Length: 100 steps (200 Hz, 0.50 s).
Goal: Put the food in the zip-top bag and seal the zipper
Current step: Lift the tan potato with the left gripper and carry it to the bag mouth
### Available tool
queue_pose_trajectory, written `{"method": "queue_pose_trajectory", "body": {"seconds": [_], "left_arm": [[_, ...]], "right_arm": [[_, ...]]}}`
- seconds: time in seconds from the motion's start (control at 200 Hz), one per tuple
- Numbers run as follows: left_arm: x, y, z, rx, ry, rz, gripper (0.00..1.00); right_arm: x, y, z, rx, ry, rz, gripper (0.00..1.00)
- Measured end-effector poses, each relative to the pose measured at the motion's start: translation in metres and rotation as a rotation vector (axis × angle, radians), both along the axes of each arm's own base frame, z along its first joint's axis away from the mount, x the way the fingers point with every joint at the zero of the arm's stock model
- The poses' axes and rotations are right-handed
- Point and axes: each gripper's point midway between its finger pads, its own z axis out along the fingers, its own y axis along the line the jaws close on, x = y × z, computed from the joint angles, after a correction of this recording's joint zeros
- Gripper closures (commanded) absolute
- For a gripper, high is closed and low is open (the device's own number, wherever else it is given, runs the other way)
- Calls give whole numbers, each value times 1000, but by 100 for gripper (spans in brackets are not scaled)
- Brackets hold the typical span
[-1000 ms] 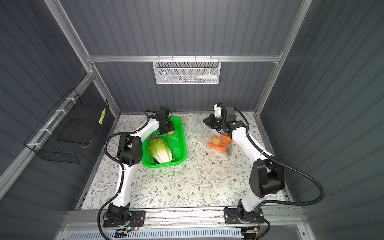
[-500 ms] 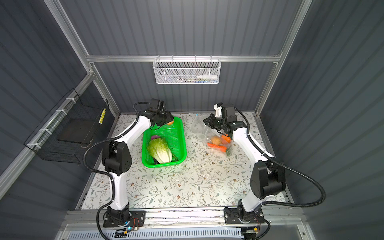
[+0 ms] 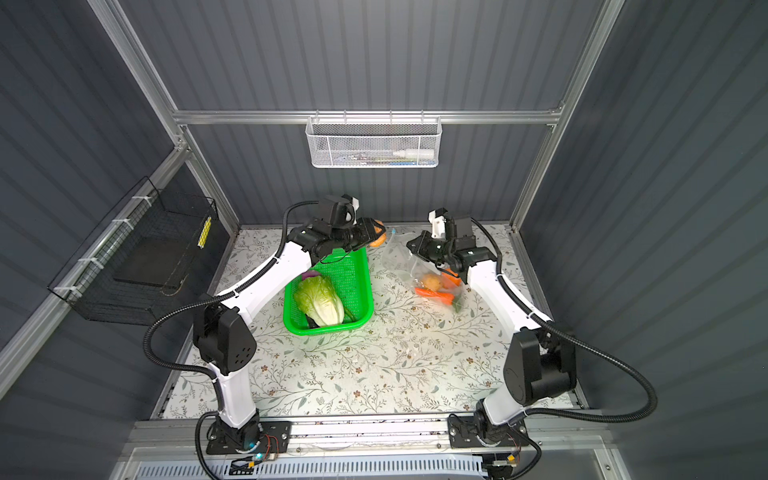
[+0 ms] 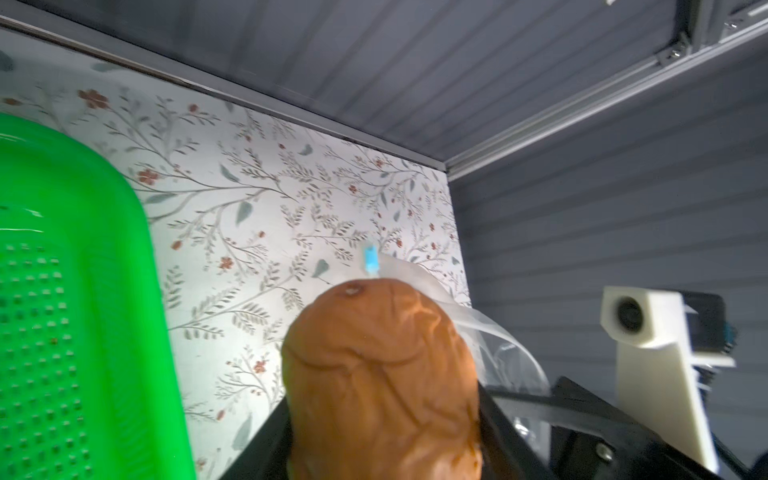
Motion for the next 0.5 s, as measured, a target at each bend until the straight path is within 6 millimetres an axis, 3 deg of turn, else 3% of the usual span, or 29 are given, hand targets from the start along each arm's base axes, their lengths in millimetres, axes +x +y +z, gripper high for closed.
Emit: {"method": "queue_pose_trajectory", "body": {"seconds": [0.23, 0.5], "left_arm": [[-22, -34, -12, -19, 42, -98, 50], [-18, -41, -41, 21, 105, -104, 50]], "right_arm": [[1, 1, 4, 20, -18, -5, 100], [4, 2, 12, 51, -38, -12, 100]]}}
